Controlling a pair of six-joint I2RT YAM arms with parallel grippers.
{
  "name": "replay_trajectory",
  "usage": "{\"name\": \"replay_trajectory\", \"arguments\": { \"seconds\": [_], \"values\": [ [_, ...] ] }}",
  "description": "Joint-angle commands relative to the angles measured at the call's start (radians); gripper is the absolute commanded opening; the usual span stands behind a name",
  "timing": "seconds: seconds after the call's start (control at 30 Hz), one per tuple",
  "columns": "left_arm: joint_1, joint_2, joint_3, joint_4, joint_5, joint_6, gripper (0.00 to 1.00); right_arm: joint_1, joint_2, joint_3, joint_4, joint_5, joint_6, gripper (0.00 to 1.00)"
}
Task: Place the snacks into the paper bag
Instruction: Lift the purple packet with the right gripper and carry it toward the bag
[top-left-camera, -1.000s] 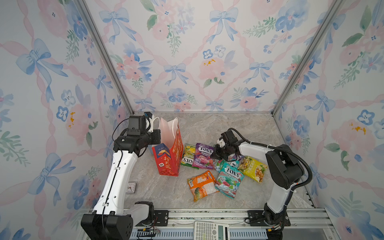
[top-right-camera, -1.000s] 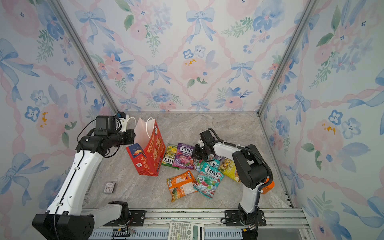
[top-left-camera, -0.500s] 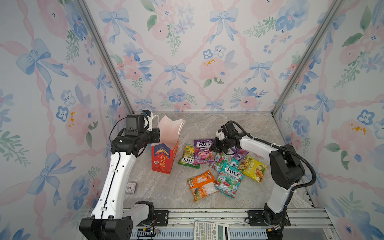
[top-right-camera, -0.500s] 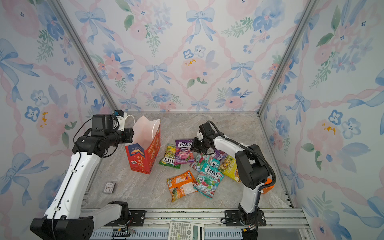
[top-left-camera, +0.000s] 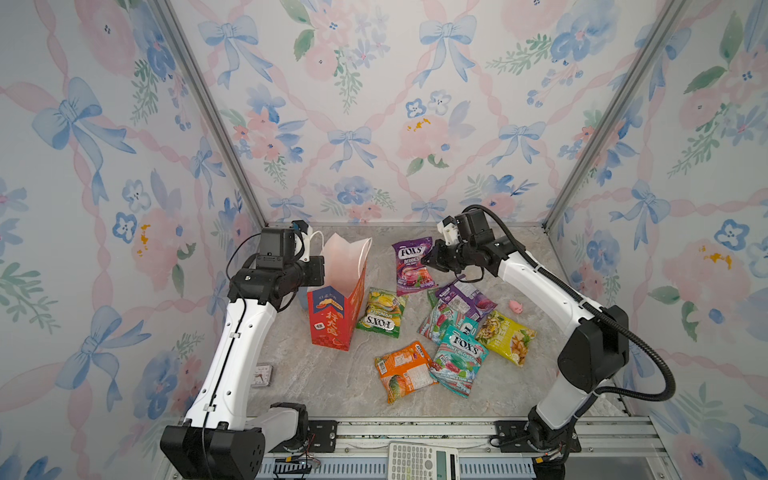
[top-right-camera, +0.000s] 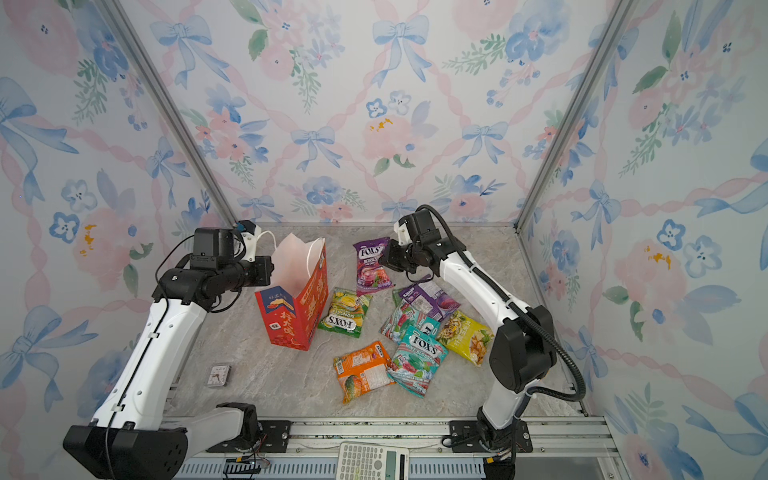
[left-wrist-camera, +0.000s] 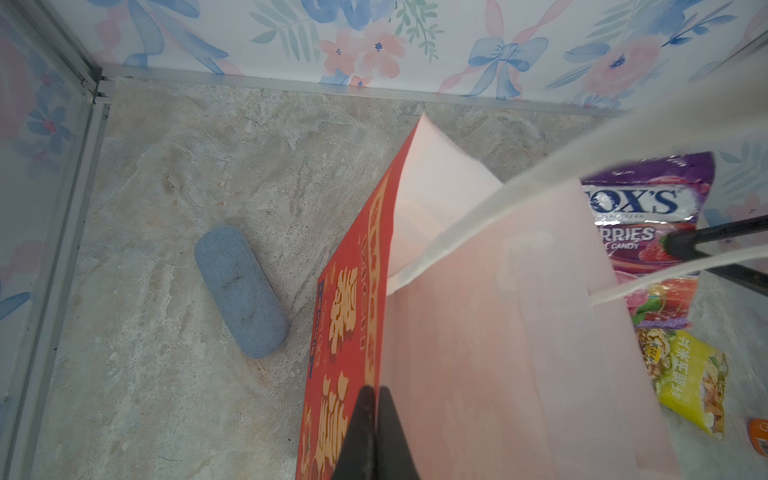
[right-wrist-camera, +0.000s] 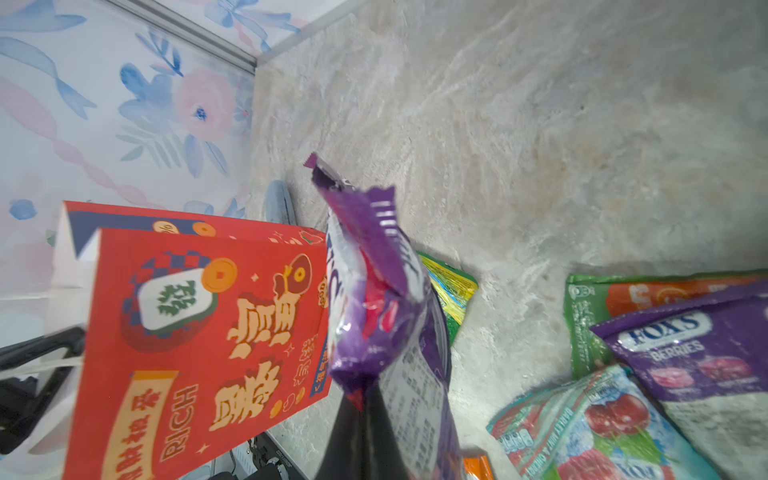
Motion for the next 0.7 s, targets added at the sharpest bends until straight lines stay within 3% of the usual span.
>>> {"name": "replay_trajectory", "arguments": {
  "seconds": [0.0,0.27,0.67],
  "values": [
    [-0.009,0.009,-0.016,0.004,-0.015,-0.024,0.00,-0.002,-0.059,0.082,0.015,0.047,-0.001,0.00],
    [-0.032,0.028,-0.036,0.040,-0.003,-0.056,0.00,0.055,-0.063,0.227,0.156,0.184,0.011,0.00],
    [-0.084,0.003,-0.072,0.076,-0.045,-0.114,0.00,0.111,0.117,0.573,0.161,0.205,0.002,0.00]
  ]
}}
